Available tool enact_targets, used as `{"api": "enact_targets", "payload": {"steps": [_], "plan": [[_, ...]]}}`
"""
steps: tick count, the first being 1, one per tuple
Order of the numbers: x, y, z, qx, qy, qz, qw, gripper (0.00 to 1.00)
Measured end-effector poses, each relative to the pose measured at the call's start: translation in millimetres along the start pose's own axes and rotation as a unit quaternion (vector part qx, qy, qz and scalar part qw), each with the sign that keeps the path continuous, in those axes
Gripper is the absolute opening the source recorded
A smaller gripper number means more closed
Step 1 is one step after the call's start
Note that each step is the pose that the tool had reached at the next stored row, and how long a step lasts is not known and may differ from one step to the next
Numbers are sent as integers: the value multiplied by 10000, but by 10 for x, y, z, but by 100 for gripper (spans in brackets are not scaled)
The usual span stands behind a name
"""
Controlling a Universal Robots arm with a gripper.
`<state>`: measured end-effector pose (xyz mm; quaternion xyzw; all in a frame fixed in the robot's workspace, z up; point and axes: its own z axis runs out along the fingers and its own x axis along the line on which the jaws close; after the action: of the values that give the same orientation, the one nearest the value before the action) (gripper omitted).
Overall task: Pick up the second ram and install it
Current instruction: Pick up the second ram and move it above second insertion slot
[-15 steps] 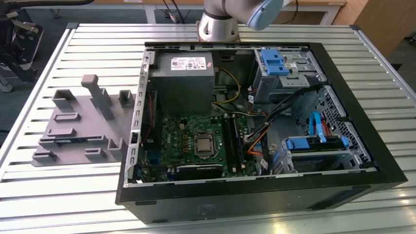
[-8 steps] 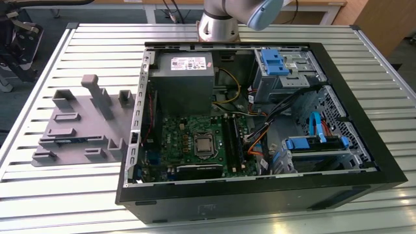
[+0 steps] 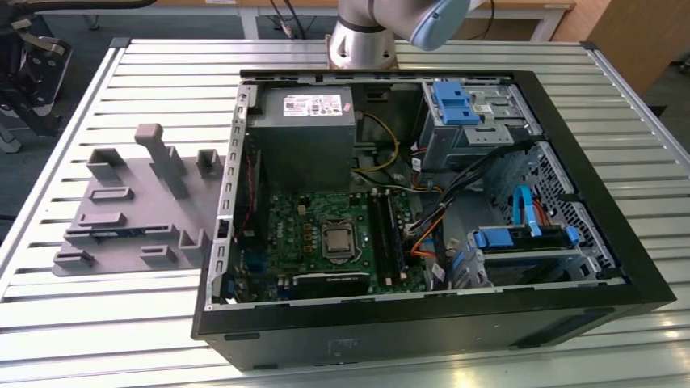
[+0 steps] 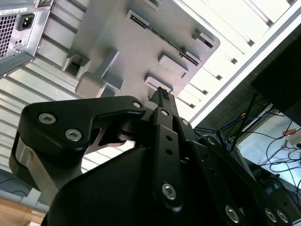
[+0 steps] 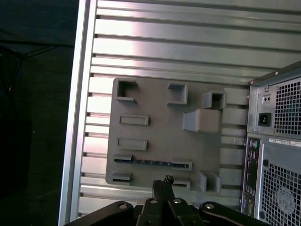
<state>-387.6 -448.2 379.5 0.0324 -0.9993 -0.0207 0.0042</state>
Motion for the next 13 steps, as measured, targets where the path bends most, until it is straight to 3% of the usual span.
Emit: {"api": "enact_targets", "payload": {"steps": [13], "plan": [[0,0,0,2,12,-286,9996,11]]}}
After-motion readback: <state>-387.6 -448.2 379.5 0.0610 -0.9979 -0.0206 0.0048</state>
